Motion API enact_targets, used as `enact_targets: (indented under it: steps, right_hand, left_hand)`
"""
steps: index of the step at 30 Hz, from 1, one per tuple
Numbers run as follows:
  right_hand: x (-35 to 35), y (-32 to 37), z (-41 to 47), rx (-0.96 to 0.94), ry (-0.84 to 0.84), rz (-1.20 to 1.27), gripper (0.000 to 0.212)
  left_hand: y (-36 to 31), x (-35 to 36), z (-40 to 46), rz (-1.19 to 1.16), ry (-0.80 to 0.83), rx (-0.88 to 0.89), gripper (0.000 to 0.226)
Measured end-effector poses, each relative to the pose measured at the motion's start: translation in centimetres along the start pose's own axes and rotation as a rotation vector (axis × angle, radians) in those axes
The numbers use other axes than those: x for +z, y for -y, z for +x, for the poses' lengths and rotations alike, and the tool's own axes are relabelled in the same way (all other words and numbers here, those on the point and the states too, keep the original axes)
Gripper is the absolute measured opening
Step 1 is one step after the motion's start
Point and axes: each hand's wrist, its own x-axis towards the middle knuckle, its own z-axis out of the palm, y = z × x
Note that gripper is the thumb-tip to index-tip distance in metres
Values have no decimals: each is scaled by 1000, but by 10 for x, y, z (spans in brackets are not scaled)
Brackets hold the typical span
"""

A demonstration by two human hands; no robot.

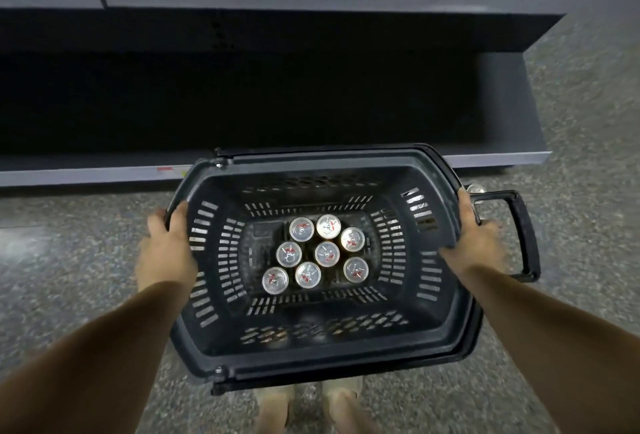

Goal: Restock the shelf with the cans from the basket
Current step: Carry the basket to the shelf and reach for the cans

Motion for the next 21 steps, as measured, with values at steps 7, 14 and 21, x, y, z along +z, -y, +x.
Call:
enact_targets:
  steps: [7,14,21]
  right_hand:
    - [25,2,20,2,8,26,101]
    - [26,16,34,5,0,83,102]
    - [28,31,53,-36,-35,87,103]
  left_hand:
    - [2,25,21,5,13,14,75]
    - [-2,21,47,35,-34,42,72]
    - [1,19,67,28,-99,50,72]
